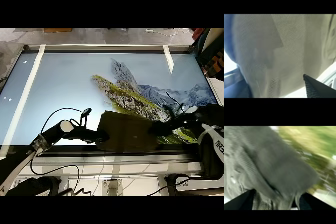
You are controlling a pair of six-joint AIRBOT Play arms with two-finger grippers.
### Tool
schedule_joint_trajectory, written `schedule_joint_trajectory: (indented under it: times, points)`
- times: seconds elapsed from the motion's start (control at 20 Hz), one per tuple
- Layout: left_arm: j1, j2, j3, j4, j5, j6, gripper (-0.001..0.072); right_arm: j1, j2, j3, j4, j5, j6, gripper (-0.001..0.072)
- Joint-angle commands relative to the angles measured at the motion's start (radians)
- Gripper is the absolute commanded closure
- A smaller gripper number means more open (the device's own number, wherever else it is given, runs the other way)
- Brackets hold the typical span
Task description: Fold the clothes and pants, and hang the long-sleeved shirts on hangers.
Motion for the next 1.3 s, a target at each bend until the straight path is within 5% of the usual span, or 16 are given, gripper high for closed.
schedule_joint_trajectory:
  times: [0.0, 0.2, 0.4, 0.65, 1.25]
  points:
    - [0.0, -0.001, 0.0, 0.001, 0.068, 0.001, 0.0009, 0.129, -0.011, -0.013, 0.195, -0.019, -0.209, 0.0215]
    - [0.0, -0.001, 0.0, 0.006, 0.153, 0.091, 0.0008, 0.24, -0.011, 0.104, 0.301, -0.022, -0.283, 0.0673]
    - [0.017, 0.004, 0.024, 0.121, 0.15, 0.163, 0.0009, 0.248, 0.001, 0.348, 0.258, -0.027, -0.155, 0.0673]
    - [0.131, 0.13, 0.161, 0.367, 0.068, 0.162, 0.0008, 0.124, 0.113, 0.611, -0.026, -0.083, 0.145, 0.0673]
    - [0.324, 0.651, 0.224, 0.435, 0.077, 0.162, 0.0009, -0.586, 0.547, 0.752, -0.7, 0.109, 0.901, 0.0673]
